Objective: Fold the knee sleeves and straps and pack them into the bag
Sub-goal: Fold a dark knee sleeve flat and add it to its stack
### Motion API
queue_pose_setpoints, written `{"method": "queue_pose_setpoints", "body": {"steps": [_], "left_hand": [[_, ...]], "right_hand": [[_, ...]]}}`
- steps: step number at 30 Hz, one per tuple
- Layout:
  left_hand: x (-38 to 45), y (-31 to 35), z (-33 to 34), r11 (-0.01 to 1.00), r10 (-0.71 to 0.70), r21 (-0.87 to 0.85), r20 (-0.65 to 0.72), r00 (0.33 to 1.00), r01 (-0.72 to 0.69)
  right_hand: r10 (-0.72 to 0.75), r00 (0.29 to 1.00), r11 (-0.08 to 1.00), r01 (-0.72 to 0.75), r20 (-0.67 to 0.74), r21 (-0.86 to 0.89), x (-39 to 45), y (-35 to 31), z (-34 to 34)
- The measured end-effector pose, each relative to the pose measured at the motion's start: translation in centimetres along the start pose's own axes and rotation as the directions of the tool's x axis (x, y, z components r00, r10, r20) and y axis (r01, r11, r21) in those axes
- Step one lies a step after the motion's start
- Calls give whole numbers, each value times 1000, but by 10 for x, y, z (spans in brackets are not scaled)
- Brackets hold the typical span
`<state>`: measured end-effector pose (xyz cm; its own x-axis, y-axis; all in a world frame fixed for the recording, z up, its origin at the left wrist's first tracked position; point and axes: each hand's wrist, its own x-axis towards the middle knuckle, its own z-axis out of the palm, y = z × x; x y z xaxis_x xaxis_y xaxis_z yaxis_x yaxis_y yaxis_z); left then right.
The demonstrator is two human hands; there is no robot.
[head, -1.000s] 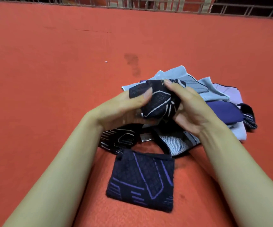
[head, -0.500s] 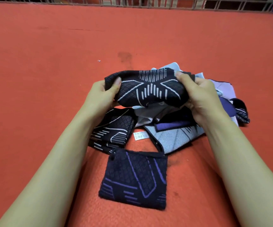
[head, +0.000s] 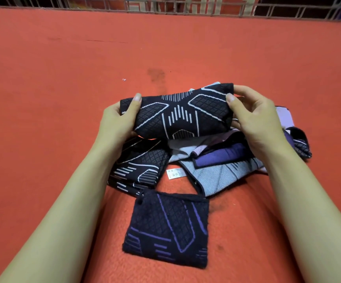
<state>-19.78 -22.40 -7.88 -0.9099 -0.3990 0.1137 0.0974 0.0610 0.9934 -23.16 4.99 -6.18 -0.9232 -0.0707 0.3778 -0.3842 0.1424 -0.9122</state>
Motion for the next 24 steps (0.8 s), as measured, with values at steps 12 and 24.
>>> {"method": "queue_pose_setpoints", "body": {"steps": [12,24], "left_hand": [[-6,14,-10,913,101,-400,413,905,81],[-12,9,-5,977,184,4,478,859,-211]], "right_hand": [[-30,979,1000,29,202,11,3,7,-5],[82,981,940,-134,174,315,5,-3,-18]]}}
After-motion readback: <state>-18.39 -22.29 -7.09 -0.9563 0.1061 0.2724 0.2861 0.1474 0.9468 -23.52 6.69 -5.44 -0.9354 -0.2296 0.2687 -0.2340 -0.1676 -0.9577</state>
